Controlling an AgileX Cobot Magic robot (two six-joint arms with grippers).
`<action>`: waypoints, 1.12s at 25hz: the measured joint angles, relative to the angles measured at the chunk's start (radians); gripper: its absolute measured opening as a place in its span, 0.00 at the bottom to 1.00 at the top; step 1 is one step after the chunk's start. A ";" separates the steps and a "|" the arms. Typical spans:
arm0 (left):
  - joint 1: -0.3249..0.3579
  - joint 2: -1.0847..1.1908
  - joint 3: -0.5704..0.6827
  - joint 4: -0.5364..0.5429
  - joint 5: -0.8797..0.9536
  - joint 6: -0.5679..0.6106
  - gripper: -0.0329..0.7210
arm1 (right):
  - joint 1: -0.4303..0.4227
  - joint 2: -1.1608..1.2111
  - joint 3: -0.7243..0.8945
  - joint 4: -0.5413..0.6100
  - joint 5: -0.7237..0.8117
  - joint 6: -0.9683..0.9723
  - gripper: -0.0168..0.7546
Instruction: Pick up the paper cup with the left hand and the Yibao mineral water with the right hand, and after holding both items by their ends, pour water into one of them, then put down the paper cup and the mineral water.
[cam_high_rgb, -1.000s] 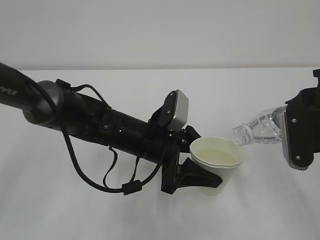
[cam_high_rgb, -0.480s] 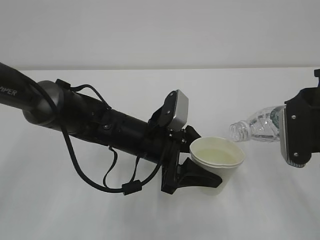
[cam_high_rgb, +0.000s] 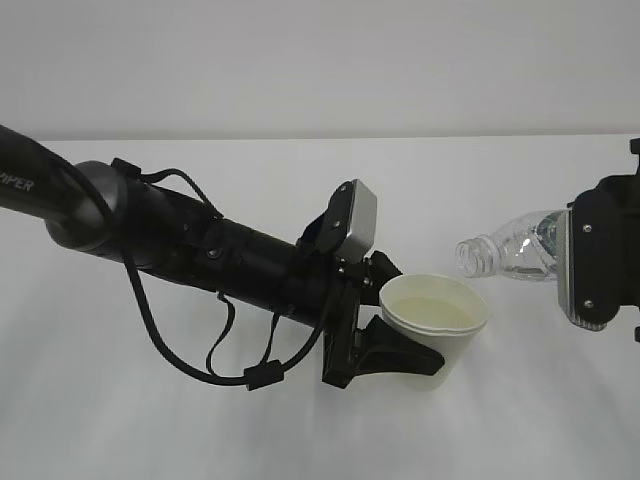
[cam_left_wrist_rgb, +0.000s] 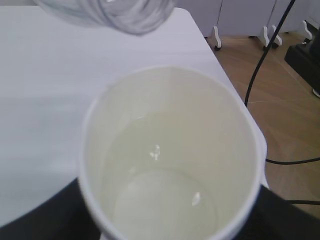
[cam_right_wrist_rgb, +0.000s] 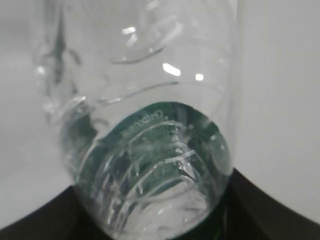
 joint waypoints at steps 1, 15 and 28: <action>0.000 0.000 0.000 0.000 0.000 0.000 0.68 | 0.000 0.000 0.000 0.000 -0.002 0.004 0.58; 0.000 0.000 0.000 -0.018 0.000 0.000 0.68 | 0.000 0.000 0.000 -0.002 -0.018 0.071 0.58; 0.000 0.000 0.000 -0.030 0.000 -0.002 0.68 | 0.000 0.000 0.000 -0.002 -0.021 0.181 0.58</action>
